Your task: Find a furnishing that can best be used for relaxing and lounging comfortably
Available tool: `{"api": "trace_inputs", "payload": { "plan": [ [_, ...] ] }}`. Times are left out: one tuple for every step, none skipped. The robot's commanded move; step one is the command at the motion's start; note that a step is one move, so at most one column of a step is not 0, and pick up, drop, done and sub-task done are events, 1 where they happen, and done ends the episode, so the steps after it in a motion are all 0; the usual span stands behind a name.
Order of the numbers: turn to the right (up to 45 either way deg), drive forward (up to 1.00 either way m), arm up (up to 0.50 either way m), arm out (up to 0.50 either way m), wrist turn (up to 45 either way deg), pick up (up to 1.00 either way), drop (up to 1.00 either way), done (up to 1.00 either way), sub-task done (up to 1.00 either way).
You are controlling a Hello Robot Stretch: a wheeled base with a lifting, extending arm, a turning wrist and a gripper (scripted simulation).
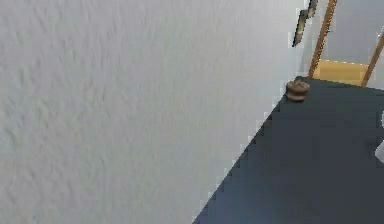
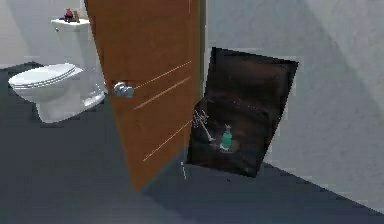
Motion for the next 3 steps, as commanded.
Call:
{"api": "trace_inputs", "payload": {
  "plan": [
    [42.0,0.0,0.0,0.0,0.0,0.0,0.0,0.0,0.0],
    [0.0,1.0,0.0,0.0,0.0,0.0,0.0,0.0,0.0],
    [0.0,0.2,0.0,0.0,0.0,0.0,0.0,0.0,0.0]
  ]
}}
